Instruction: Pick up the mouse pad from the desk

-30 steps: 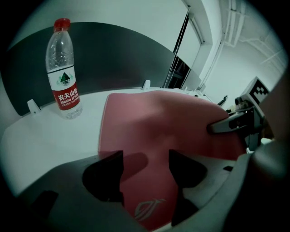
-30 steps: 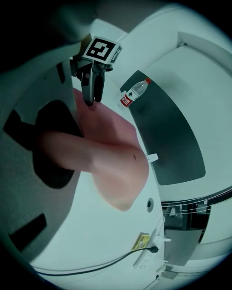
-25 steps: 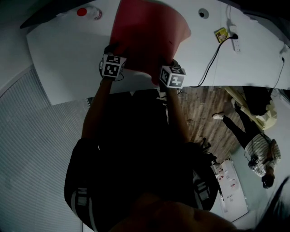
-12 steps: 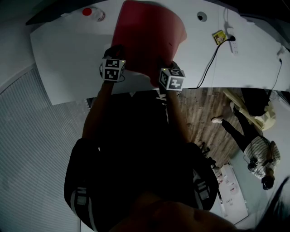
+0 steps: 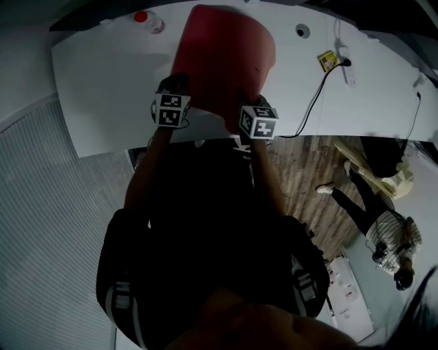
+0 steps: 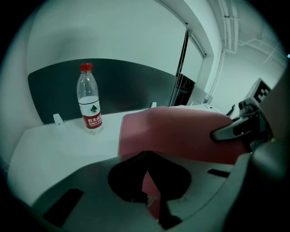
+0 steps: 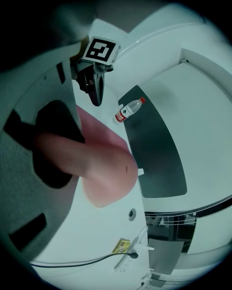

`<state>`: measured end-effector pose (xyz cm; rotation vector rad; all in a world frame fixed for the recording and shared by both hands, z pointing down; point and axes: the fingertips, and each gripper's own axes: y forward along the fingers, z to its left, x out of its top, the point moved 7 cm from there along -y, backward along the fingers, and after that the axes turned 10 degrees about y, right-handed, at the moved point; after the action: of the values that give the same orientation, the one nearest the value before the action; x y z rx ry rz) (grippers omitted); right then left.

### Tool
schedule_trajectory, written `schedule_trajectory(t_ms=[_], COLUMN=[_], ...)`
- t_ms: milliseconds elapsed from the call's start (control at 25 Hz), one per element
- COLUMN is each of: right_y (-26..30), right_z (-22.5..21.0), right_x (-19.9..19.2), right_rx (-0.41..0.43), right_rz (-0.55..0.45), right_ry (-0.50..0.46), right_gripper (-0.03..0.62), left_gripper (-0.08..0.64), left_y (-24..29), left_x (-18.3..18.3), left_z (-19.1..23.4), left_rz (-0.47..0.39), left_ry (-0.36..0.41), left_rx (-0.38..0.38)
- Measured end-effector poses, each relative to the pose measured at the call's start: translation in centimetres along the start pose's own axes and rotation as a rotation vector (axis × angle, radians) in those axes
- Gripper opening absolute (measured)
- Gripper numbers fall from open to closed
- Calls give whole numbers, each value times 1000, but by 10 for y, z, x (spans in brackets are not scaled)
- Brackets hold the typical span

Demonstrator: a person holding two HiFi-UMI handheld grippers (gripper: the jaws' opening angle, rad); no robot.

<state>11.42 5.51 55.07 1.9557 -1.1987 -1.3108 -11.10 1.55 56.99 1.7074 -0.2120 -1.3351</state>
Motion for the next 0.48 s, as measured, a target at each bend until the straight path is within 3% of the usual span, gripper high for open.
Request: schedule_trajectory(t_ms=[480], right_y=[-22], right_z=[22], right_x=[7], right_rx=[33], right_rz=[-35], right_ry=[-55], right_gripper=[32], left_gripper=[5], left_y=[-41], left_x=[14], left_z=[-9], left_rz=[-99], left_ry=[-14], left_rx=[9])
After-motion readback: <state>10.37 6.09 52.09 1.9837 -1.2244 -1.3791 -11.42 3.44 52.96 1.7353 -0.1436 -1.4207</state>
